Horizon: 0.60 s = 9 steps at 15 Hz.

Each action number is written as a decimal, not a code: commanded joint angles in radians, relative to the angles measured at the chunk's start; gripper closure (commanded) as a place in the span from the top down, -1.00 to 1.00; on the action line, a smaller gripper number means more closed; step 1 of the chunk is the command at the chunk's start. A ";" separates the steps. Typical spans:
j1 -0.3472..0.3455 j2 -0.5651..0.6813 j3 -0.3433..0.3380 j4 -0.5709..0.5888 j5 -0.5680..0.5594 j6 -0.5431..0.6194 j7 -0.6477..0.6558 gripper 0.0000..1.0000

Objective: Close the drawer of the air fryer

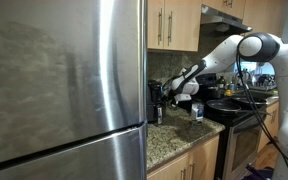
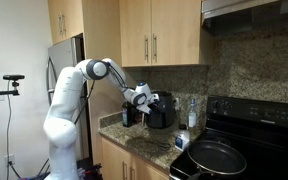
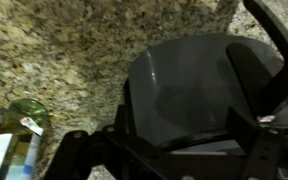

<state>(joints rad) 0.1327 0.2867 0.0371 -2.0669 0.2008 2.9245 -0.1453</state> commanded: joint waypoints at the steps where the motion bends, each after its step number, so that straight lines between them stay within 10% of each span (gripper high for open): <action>1: 0.120 -0.066 -0.174 -0.038 -0.184 -0.149 0.281 1.00; 9: 0.012 -0.021 -0.069 0.004 -0.184 -0.109 0.270 1.00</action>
<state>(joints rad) 0.1978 0.2458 -0.0848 -2.0750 0.0089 2.7666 0.1751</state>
